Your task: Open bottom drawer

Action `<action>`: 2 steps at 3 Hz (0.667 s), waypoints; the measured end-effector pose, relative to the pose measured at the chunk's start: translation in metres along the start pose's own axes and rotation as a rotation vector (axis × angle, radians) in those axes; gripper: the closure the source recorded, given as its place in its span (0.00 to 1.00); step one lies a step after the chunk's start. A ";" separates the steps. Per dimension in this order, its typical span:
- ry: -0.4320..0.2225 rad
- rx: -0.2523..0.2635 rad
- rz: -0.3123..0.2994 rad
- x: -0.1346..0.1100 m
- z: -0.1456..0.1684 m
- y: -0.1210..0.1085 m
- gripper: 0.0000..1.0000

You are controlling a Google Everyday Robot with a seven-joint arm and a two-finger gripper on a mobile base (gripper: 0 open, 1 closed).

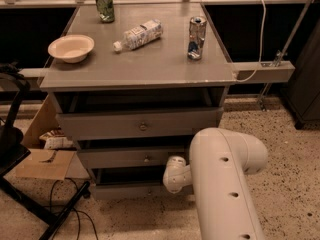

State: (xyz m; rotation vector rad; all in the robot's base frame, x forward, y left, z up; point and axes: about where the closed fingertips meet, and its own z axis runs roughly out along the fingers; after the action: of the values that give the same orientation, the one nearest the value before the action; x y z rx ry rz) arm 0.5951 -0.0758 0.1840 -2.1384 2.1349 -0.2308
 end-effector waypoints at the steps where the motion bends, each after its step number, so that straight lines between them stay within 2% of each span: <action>1: 0.000 0.000 0.000 0.000 -0.004 -0.001 1.00; 2: 0.009 -0.022 0.007 0.006 -0.003 0.008 1.00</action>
Offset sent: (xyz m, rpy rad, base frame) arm -0.2790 -0.2314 -0.0374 -0.2225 0.7081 -0.3010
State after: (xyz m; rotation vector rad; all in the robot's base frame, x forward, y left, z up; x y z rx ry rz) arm 0.5862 -0.0822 0.1860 -2.1452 2.1598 -0.2168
